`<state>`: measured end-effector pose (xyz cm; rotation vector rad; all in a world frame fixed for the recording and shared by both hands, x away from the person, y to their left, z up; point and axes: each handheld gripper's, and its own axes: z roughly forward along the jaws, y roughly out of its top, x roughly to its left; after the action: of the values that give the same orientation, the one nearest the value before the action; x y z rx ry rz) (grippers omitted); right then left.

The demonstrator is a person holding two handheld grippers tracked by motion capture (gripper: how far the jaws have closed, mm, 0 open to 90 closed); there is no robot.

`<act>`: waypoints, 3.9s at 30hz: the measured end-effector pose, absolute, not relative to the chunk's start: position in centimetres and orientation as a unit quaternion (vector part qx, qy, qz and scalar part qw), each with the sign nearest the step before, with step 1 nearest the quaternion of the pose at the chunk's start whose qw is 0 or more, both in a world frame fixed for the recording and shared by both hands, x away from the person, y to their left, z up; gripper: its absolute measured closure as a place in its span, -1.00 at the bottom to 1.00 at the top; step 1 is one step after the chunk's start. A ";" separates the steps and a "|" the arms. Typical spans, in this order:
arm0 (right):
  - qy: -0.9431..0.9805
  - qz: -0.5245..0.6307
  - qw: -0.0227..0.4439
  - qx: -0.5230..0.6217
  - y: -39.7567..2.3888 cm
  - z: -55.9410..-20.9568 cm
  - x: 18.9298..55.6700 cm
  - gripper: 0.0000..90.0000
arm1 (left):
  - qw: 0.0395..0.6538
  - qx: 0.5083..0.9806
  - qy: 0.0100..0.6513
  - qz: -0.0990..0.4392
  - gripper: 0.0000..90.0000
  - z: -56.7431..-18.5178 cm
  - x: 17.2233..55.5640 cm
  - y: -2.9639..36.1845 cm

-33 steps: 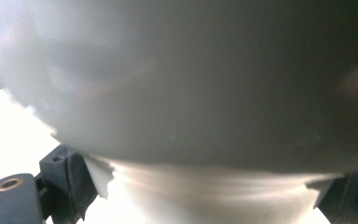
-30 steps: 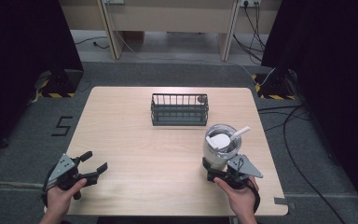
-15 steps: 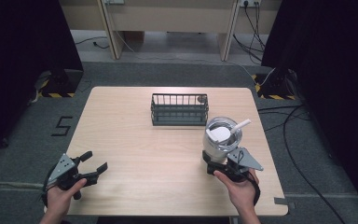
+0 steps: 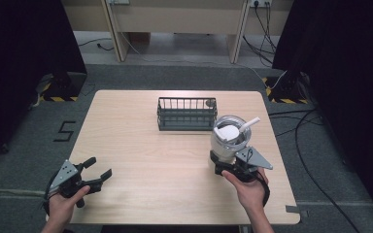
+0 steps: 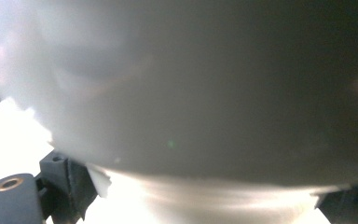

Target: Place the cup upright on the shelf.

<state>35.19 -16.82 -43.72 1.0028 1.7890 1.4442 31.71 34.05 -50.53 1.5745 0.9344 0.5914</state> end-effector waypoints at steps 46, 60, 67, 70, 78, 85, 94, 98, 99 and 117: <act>0.675 0.554 0.321 0.367 -15.2 -40.9 39.3 -0.75 | 0.573 0.671 0.397 0.253 -0.69 -50.5 31.7 34.1; 0.677 0.549 0.319 0.371 -14.8 -40.7 40.5 -0.75 | 0.574 0.670 0.396 0.253 -0.69 -50.5 31.7 34.1; 0.679 0.547 0.319 0.372 -14.7 -40.5 41.1 -0.75 | 0.574 0.670 0.397 0.252 -0.69 -50.5 31.7 34.1; 0.682 0.543 0.320 0.372 -14.5 -40.4 41.4 -0.75 | 0.574 0.671 0.397 0.252 -0.69 -50.5 31.7 34.0; 0.682 0.541 0.317 0.375 -14.3 -40.1 42.2 -0.74 | 0.574 0.670 0.397 0.251 -0.69 -50.5 31.7 34.0; 0.684 0.538 0.319 0.376 -14.0 -39.8 43.1 -0.74 | 0.575 0.670 0.397 0.250 -0.69 -50.5 31.8 34.1; 0.685 0.535 0.319 0.378 -13.6 -39.3 44.2 -0.74 | 0.575 0.670 0.397 0.251 -0.69 -50.5 31.8 34.1; 0.685 0.535 0.319 0.378 -13.5 -39.0 44.5 -0.74 | 0.576 0.668 0.398 0.251 -0.69 -50.5 31.8 34.0; 0.685 0.535 0.320 0.378 -13.4 -38.9 44.6 -0.74 | 0.576 0.668 0.398 0.250 -0.69 -50.5 31.8 34.0; 0.684 0.535 0.323 0.377 -12.6 -37.4 46.5 -0.74 | 0.577 0.669 0.397 0.251 -0.69 -50.5 31.8 34.1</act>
<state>46.52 -12.59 -37.43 0.9890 1.7941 1.4037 31.77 34.06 -50.51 1.5653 0.9289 0.5869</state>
